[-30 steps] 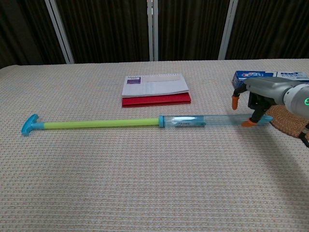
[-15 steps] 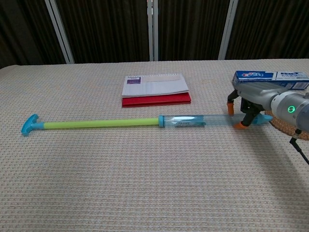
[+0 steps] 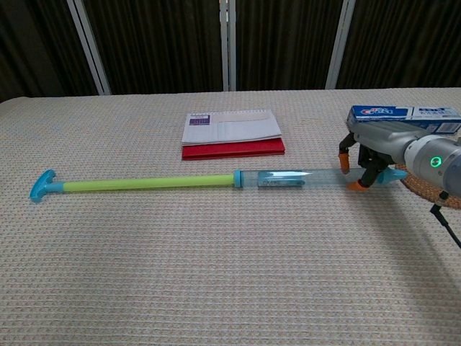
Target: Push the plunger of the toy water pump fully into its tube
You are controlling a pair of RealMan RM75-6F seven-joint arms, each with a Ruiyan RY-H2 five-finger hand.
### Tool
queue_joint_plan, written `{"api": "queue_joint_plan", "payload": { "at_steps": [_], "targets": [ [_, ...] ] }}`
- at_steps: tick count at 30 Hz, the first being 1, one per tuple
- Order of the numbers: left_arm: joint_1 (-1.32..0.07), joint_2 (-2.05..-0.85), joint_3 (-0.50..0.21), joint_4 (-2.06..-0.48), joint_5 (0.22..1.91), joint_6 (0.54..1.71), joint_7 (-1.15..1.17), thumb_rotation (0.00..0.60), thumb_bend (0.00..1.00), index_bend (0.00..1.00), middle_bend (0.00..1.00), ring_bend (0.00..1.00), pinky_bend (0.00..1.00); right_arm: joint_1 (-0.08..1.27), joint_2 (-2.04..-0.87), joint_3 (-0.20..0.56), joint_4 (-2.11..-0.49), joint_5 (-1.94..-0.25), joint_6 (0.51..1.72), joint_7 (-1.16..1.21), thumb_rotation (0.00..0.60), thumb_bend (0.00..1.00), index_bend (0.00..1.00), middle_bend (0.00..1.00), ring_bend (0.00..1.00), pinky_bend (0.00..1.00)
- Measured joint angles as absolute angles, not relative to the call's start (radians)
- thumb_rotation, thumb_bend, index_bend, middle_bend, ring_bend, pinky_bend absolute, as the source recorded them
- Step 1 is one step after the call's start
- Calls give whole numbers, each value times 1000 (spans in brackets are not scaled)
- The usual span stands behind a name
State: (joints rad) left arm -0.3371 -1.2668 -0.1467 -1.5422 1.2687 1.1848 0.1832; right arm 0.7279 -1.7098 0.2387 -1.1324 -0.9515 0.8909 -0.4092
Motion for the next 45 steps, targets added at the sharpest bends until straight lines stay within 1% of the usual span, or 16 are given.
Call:
{"api": "queue_joint_plan", "payload": {
  "at_steps": [1,4,6,10,15,21,29,36,41,44,45],
  "targets": [
    [-355,-1275,-150,-1528,1268,1158,182,600,184,352,860,799,1000,727,-1708,239,-1139,-946,894,-416,600,295,648,1000,1000,1000],
    [-418,-1311,-161,-1462,1260,1068,183,600,249,411,872,808,1000,726,-1706,239,-1152,-931,901,-434,600,296,648,1000,1000,1000],
    [-459,-1344,-166,-1412,1247,1012,187,600,278,427,874,809,1000,727,-1707,239,-1157,-924,905,-442,600,298,649,1000,1000,1000],
    [-508,-1402,-171,-1339,1210,946,197,600,322,430,874,809,1000,727,-1707,237,-1162,-918,910,-453,600,305,651,1000,1000,1000],
    [-534,-1446,-172,-1273,1182,912,197,600,334,433,874,809,1000,729,-1705,236,-1166,-913,914,-460,600,307,653,1000,1000,1000],
    [-549,-1477,-167,-1219,1152,875,190,600,335,464,874,809,1000,732,-1705,236,-1166,-911,916,-466,600,306,658,1000,1000,1000],
    [-564,-1515,-155,-1144,1142,833,159,600,356,459,874,809,1000,732,-1708,234,-1169,-908,923,-470,600,311,660,1000,1000,1000],
    [-588,-1579,-156,-1042,1138,807,131,600,375,458,874,809,1000,728,-1699,233,-1180,-910,929,-467,600,313,660,1000,1000,1000],
    [-598,-1594,-153,-1022,1139,796,124,600,375,464,874,809,1000,727,-1697,232,-1183,-911,930,-465,600,313,661,1000,1000,1000],
    [-602,-1600,-151,-1015,1139,791,124,600,389,504,874,809,1000,728,-1697,231,-1184,-911,930,-464,600,314,661,1000,1000,1000],
    [-603,-1602,-151,-1012,1138,790,124,600,408,544,874,809,1000,728,-1697,231,-1184,-911,930,-464,600,314,661,1000,1000,1000]
  ]
}}
